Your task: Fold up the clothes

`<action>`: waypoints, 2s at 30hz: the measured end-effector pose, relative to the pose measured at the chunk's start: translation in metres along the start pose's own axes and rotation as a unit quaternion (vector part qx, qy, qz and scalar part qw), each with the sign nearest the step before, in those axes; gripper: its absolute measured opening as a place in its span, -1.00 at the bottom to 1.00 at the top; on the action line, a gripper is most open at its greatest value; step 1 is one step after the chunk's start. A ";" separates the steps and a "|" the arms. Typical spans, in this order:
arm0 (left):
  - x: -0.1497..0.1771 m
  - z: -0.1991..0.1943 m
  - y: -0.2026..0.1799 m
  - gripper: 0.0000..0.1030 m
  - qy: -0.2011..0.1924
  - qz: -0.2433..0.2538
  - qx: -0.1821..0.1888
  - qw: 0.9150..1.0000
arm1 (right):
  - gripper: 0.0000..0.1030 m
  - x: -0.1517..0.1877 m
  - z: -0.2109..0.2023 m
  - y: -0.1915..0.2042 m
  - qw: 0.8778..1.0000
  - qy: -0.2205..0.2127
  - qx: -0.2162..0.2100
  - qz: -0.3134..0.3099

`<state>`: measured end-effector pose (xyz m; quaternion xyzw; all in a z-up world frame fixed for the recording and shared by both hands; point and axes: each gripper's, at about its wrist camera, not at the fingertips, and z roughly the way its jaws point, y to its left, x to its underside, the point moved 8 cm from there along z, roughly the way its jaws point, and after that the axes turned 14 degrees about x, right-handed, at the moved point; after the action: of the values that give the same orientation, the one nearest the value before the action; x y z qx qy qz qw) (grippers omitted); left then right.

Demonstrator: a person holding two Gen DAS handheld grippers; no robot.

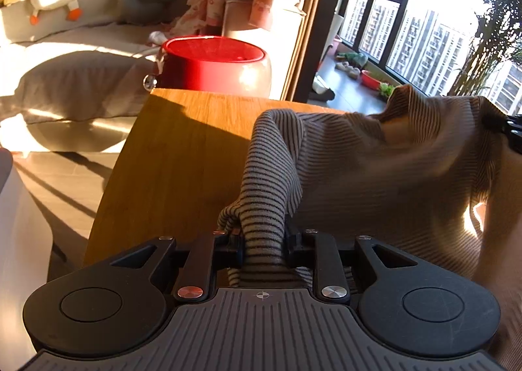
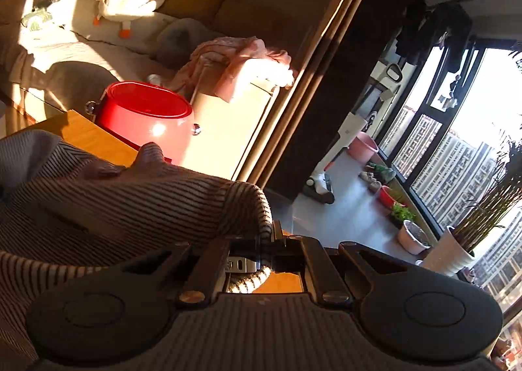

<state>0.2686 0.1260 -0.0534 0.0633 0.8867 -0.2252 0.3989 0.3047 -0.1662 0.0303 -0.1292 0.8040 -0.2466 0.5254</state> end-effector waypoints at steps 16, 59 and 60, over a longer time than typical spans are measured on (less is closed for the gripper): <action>0.020 -0.009 -0.024 -0.54 0.047 -0.034 0.033 0.998 | -0.91 0.104 0.033 0.015 0.996 0.071 -0.015 -0.045; 0.090 -0.041 -0.114 0.08 0.145 0.008 0.097 0.985 | -0.04 0.162 -0.147 0.014 0.957 0.111 -0.269 0.009; 0.089 -0.048 -0.118 0.08 0.138 0.019 0.098 0.985 | -0.04 0.162 -0.148 0.007 0.957 0.123 -0.262 0.009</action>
<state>0.1413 0.0362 -0.0496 0.1498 0.9054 -0.2928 0.2684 0.1029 -0.1978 -0.0517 -0.2241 0.8998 -0.0368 0.3726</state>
